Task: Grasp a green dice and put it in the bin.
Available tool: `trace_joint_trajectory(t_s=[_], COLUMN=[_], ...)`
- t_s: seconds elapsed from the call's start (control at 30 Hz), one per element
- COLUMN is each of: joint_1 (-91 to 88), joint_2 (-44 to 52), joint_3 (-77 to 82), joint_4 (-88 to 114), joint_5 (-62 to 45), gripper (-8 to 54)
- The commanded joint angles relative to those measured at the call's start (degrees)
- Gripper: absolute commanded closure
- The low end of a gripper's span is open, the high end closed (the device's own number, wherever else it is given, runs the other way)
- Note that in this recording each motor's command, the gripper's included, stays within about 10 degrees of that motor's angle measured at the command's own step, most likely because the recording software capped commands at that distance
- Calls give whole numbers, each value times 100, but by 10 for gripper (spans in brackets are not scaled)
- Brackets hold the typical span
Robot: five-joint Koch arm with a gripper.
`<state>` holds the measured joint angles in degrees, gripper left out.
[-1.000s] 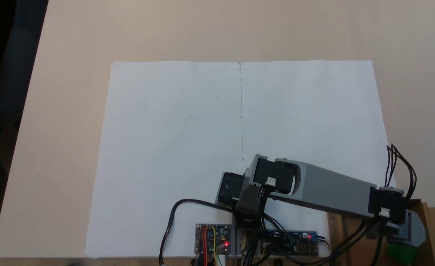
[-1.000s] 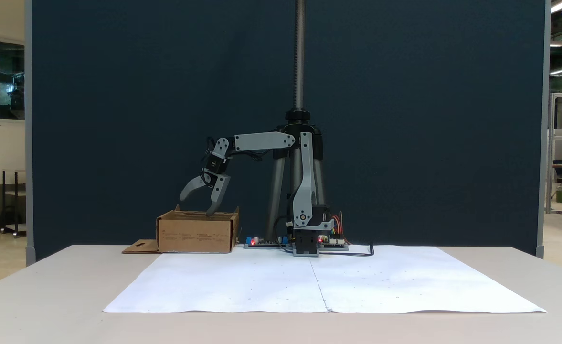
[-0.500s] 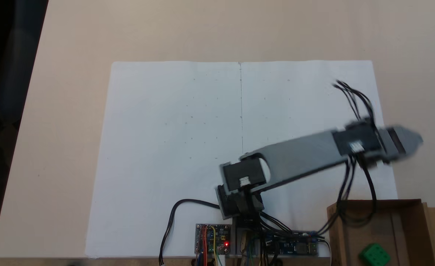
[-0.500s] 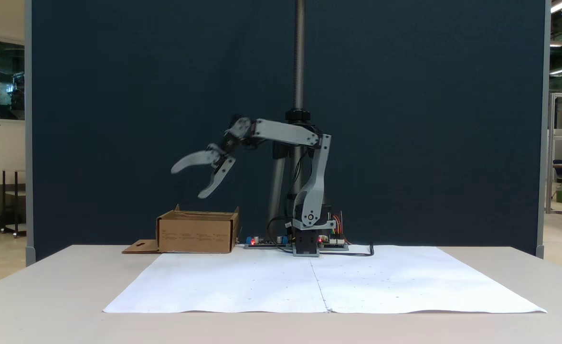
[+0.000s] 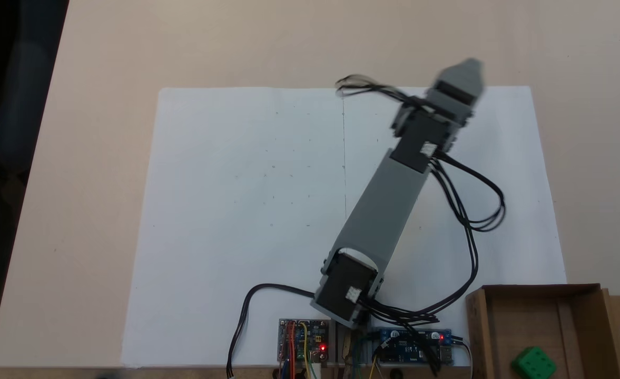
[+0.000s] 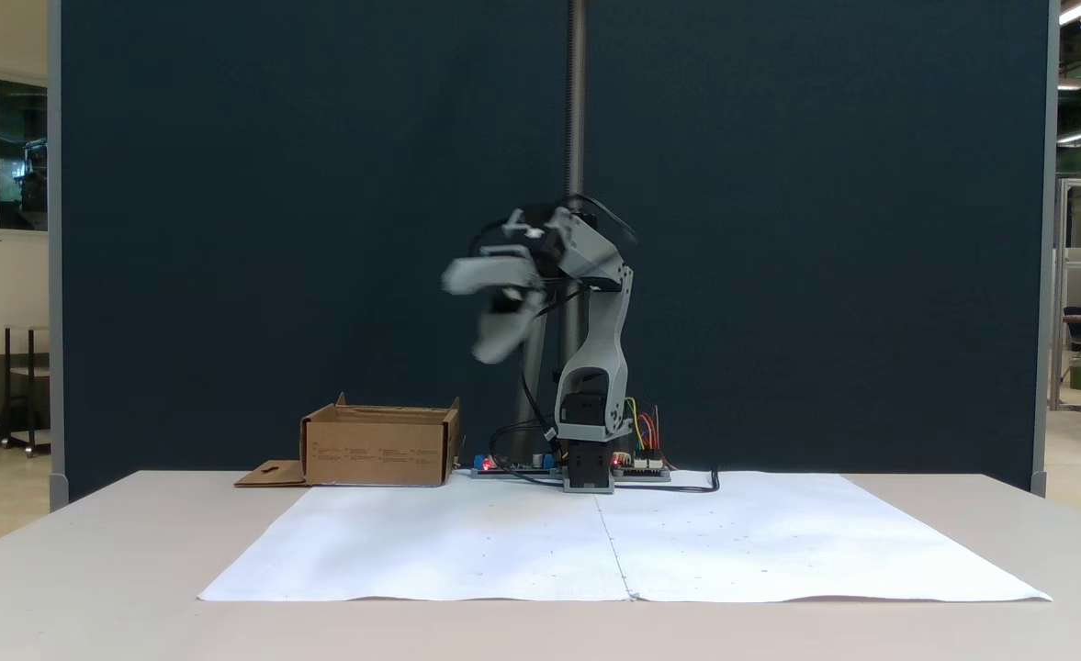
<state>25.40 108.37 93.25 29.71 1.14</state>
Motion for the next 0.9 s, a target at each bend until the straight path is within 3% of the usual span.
trace_joint_trajectory(t_s=[0.0,0.4,0.87], joint_1=[-563,-3076,-2848], joint_2=[290,1239,2637], joint_3=[44,2830,5818], joint_4=[-791,-3206,-5649], joint_5=[387,308,308], gripper=[4,4,7])
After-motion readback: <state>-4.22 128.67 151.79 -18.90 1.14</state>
